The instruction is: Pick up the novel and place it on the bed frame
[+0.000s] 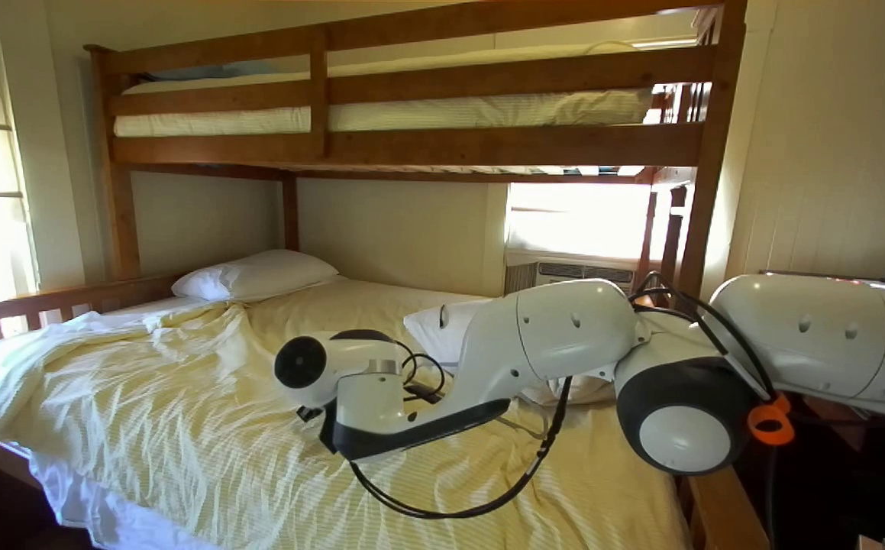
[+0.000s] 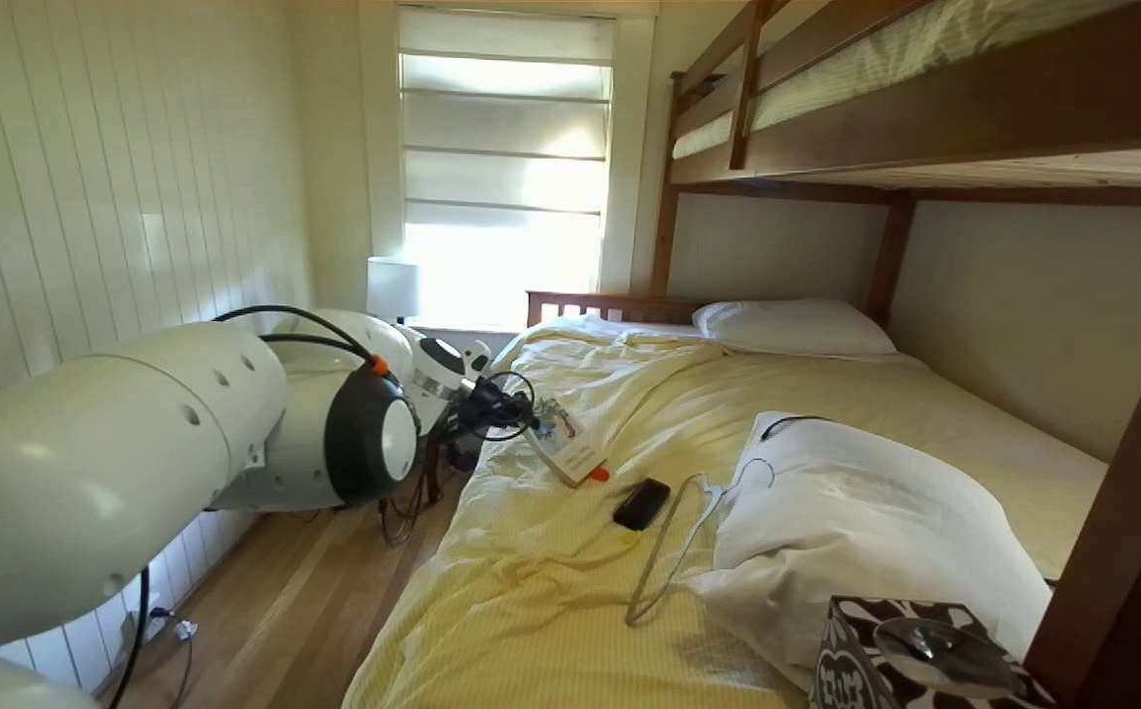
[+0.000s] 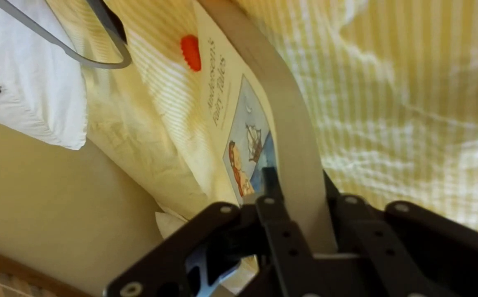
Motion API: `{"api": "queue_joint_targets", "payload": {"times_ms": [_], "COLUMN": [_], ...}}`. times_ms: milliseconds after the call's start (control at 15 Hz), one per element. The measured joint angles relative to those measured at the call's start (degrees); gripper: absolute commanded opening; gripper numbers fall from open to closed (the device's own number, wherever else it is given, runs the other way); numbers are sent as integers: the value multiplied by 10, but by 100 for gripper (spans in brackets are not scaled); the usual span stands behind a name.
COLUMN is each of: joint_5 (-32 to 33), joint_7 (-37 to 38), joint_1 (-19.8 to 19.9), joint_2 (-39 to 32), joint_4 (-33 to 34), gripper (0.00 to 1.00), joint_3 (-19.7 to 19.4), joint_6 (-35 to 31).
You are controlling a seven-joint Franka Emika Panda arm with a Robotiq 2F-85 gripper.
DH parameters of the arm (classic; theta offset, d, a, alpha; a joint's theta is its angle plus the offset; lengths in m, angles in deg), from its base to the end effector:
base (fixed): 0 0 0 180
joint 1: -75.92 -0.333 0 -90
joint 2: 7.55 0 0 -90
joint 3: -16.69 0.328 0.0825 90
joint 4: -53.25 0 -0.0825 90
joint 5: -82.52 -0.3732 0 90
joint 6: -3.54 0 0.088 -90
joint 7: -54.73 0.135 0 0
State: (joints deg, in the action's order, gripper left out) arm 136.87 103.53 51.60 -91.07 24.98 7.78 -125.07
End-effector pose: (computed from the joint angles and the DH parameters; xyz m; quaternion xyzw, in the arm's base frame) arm 0.8025 0.2697 0.1517 0.8787 0.0461 0.3627 0.3069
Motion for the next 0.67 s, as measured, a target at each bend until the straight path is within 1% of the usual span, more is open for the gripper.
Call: {"api": "queue_joint_targets", "payload": {"times_ms": [267,400,667], "joint_5": [-12,-32,-52], "joint_7": [71,103,100], "joint_1": [15,17,14], "joint_2": [23,32,69], "joint_4": [21,34,38], "gripper": [6,6,6], "joint_3": [0,-14,-38], "joint_6": [0,0,7]}}
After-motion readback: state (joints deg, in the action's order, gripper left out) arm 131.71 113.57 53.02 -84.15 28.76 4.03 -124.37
